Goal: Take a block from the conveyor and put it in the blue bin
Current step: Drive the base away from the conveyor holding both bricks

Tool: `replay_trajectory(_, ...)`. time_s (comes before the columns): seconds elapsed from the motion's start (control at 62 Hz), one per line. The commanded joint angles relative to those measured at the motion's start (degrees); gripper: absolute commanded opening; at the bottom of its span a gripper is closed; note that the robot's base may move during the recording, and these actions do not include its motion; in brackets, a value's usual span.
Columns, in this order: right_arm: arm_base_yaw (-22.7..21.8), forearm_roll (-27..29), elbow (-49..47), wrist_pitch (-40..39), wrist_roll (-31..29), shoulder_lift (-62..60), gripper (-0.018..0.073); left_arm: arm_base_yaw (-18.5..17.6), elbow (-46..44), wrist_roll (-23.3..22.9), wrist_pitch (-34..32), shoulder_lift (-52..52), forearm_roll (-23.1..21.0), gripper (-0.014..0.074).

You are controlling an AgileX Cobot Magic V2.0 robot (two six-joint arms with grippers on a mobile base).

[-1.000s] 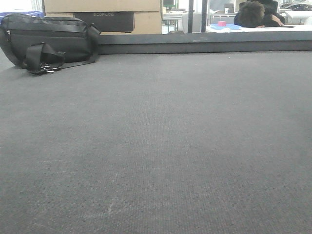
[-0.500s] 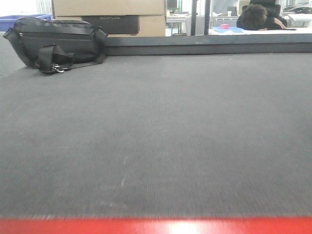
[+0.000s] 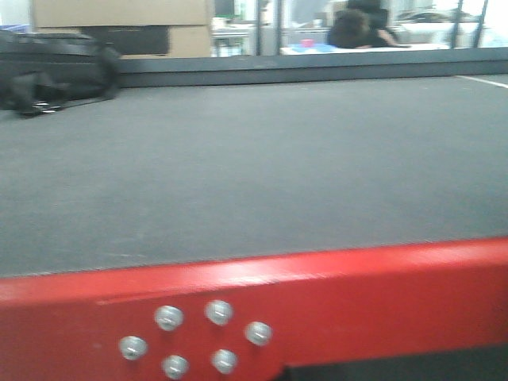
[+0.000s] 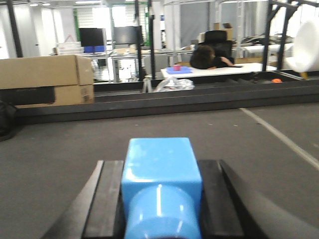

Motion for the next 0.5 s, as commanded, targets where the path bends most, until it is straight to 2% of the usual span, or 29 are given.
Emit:
replay_trajectory(0.0, 0.0, -0.1, -0.5, -0.8, -0.2, -0.4, -0.0162, -0.5, 0.0, -0.1, -1.1, -0.3, 0.1, -0.0111)
replay_trajectory(0.484, 0.0, -0.1, -0.5, -0.8, -0.2, -0.4, -0.0162, -0.5, 0.0, -0.1, -1.1, -0.3, 0.1, -0.0111)
